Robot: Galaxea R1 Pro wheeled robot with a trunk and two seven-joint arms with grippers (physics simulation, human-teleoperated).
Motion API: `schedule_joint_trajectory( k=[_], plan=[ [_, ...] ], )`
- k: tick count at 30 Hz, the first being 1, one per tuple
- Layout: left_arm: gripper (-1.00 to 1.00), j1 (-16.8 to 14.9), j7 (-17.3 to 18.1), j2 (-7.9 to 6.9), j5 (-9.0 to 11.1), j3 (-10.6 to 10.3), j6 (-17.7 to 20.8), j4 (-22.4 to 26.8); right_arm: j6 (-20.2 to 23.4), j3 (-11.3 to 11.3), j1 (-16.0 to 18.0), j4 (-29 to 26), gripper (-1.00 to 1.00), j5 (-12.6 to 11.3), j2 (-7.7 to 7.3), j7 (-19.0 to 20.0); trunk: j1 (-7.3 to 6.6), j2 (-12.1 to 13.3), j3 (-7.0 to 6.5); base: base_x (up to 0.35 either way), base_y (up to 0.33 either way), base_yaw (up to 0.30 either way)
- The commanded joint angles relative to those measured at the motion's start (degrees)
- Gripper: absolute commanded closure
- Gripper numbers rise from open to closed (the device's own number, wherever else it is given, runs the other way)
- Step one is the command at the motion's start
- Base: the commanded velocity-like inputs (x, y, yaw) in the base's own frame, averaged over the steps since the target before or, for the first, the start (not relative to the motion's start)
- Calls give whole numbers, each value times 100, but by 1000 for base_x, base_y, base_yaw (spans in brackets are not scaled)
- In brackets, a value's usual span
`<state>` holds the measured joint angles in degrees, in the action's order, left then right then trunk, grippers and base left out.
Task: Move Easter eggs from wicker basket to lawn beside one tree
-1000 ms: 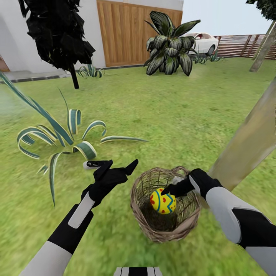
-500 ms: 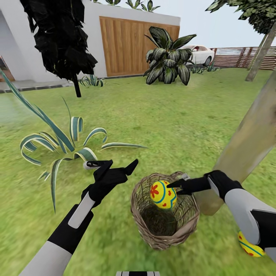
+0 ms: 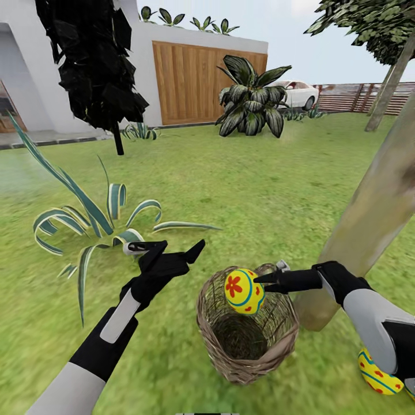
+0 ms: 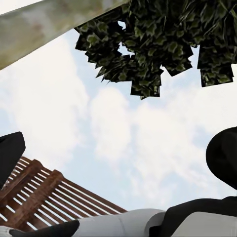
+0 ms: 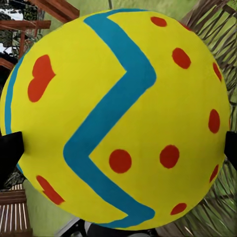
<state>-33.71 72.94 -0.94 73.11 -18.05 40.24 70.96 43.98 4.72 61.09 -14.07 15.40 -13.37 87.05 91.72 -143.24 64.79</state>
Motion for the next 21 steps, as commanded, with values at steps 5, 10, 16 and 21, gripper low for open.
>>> schedule_joint_trajectory(
  k=[5,10,16,21],
  plan=[
    [-100,-4,-9,29,29,-14,38,-29,-215,51,-1,0,100,51,14,31,-1,-2,5,0,0,0],
    [-100,-4,-16,41,28,-26,-312,-123,-341,56,-1,19,100,34,26,26,-1,-2,5,0,0,0],
    [-100,-4,-16,42,18,-32,-367,-152,-347,56,-1,23,100,24,-5,31,-1,-2,5,0,0,0],
    [-100,-4,-15,42,11,-32,-368,-153,-347,56,-1,29,100,24,-13,31,-1,-2,5,-143,-29,0]
  ],
)
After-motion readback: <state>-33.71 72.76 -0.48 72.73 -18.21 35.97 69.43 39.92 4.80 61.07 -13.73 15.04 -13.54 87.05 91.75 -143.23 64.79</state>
